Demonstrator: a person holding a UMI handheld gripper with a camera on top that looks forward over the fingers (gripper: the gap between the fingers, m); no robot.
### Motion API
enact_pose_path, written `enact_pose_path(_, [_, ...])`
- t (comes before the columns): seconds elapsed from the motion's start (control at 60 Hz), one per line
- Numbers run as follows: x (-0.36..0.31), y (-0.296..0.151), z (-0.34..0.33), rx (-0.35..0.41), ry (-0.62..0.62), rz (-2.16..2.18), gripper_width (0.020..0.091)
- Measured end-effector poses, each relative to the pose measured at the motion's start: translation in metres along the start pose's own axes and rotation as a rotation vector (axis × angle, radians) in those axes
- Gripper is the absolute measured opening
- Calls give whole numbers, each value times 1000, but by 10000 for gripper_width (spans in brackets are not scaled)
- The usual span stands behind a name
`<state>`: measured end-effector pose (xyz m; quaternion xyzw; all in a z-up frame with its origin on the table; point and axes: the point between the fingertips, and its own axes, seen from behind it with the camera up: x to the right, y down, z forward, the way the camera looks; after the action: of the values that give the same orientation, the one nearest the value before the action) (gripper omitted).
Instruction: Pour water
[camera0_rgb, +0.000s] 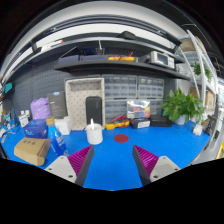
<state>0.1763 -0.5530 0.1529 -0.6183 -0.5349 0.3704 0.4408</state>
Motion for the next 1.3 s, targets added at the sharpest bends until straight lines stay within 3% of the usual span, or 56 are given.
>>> enact_pose_path(0.383, [-148,76,5,-84,-212,-31,796])
enact_pose_path(0.833, [-221,54,103,-33,-224,-96,791])
enact_pose_path(0.933, [-229,57,118,-21,-228,-100,737])
enact_pose_path(1.0, [-230,53,123,22,-231,-79,650])
enact_pose_path(1.033, [-226,50,126,43,-213,-77,516])
enact_pose_path(1.167, [-224,49,129,76,-216,-60,428])
enact_pose_path(1.2, [-224,48,128,82,-219,-69,462])
enact_pose_path(1.217, [-225,49,128,81,-220,-74,396])
enact_pose_path(1.3, [-226,49,127,92,-229,-89,396])
